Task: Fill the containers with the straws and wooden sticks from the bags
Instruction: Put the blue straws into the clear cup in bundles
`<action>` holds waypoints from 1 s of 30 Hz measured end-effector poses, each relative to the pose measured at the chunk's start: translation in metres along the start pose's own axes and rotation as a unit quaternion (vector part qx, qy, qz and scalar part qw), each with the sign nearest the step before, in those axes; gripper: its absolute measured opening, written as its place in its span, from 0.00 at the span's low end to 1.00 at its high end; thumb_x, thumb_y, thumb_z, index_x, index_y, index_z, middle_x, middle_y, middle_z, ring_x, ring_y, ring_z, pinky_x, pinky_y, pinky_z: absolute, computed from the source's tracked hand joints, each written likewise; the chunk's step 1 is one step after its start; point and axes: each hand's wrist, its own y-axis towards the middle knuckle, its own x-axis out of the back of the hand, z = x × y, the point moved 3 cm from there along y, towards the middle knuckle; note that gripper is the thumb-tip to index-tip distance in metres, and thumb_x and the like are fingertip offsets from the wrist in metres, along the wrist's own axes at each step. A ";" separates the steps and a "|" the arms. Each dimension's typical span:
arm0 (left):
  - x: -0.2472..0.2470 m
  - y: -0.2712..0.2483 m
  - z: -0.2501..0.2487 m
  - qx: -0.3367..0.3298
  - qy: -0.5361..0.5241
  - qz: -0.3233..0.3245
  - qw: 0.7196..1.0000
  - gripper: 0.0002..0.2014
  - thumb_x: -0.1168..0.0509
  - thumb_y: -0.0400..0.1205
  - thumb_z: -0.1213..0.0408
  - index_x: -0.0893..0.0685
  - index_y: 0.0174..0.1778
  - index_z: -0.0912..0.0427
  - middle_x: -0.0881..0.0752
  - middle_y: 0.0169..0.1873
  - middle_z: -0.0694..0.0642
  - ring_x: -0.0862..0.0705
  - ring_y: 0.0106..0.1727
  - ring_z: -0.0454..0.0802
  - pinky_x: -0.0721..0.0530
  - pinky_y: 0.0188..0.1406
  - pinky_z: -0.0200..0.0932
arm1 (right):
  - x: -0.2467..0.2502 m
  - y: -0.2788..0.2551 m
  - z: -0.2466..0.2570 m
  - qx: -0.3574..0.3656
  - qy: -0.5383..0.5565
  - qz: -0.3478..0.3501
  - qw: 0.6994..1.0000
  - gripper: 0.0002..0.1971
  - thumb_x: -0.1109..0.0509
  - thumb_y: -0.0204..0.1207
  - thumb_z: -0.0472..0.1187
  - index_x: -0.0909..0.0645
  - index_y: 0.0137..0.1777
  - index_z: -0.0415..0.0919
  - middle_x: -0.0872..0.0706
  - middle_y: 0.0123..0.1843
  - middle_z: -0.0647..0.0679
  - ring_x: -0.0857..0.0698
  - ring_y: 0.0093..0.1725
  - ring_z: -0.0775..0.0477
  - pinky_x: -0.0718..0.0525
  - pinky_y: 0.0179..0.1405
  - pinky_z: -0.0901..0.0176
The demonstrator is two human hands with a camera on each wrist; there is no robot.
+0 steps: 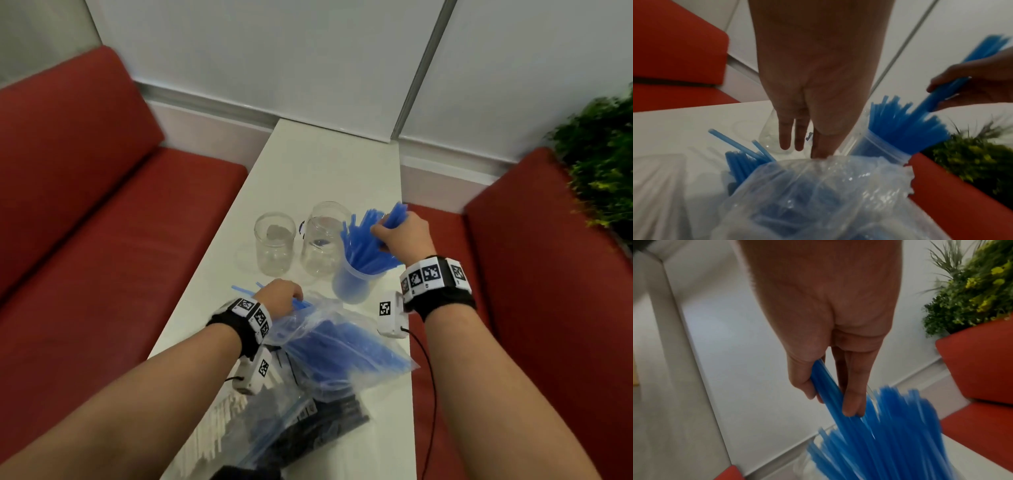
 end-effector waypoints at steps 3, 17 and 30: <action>-0.012 0.004 -0.004 -0.048 0.092 0.058 0.993 0.21 0.34 0.81 0.57 0.21 0.72 0.50 0.19 0.68 0.56 0.24 0.72 0.56 0.25 0.69 0.51 | -0.016 -0.002 -0.014 -0.008 0.005 -0.003 1.000 0.11 0.26 0.76 0.36 0.14 0.43 0.24 0.09 0.39 0.33 0.08 0.42 0.35 0.09 0.49 0.37; -0.039 0.010 -0.016 -0.125 0.311 0.054 0.941 0.18 0.45 0.87 0.58 0.27 0.75 0.48 0.23 0.68 0.55 0.23 0.67 0.58 0.28 0.63 0.57 | -0.039 0.009 -0.029 -0.012 -0.024 -0.007 1.000 0.11 0.24 0.77 0.37 0.15 0.47 0.25 0.10 0.43 0.32 0.10 0.43 0.34 0.10 0.47 0.44; -0.027 -0.002 -0.025 -0.094 0.359 0.053 0.927 0.14 0.48 0.88 0.63 0.23 0.66 0.51 0.17 0.62 0.50 0.18 0.63 0.54 0.33 0.66 0.55 | -0.027 0.000 -0.002 0.116 0.078 -0.140 0.980 0.10 0.30 0.78 0.33 0.16 0.57 0.43 0.13 0.45 0.48 0.16 0.44 0.50 0.19 0.44 0.60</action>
